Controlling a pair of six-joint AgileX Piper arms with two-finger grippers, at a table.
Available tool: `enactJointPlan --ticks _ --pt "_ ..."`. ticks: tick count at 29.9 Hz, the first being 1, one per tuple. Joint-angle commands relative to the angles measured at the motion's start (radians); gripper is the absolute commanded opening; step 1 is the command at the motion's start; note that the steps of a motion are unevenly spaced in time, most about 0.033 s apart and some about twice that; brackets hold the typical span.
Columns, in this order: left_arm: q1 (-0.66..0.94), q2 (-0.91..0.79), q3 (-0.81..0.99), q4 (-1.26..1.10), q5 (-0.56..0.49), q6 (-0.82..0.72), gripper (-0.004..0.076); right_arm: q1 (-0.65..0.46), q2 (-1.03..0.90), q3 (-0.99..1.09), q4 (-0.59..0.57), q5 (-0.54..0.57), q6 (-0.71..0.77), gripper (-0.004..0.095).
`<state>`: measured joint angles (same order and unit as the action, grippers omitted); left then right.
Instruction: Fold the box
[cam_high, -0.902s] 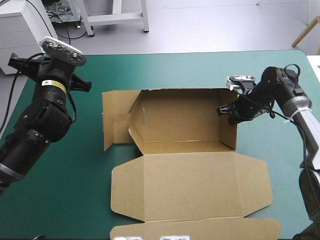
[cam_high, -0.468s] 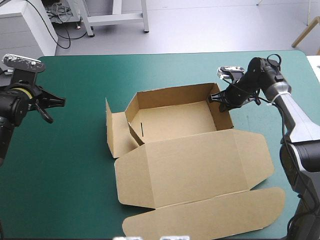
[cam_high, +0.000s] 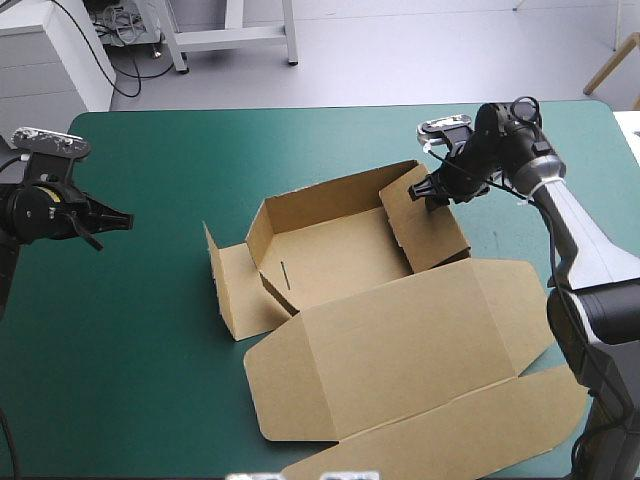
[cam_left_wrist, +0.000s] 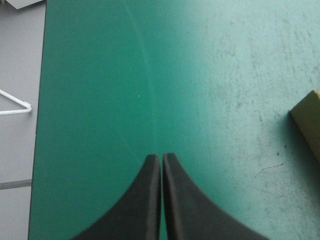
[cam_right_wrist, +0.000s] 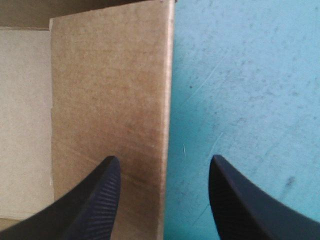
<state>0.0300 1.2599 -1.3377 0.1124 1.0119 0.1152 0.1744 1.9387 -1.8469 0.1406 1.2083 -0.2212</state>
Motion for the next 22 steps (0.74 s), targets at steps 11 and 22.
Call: enactJointPlan --ticks 11,22 --pt "0.112 0.022 -0.031 -0.170 -0.032 -0.009 -0.0001 0.001 -0.298 -0.042 -0.093 -0.007 -0.028 0.0471" --pt "0.190 0.022 -0.031 -0.292 0.119 0.051 -0.0003 0.001 -0.207 -0.037 -0.031 -0.007 -0.036 0.0462"
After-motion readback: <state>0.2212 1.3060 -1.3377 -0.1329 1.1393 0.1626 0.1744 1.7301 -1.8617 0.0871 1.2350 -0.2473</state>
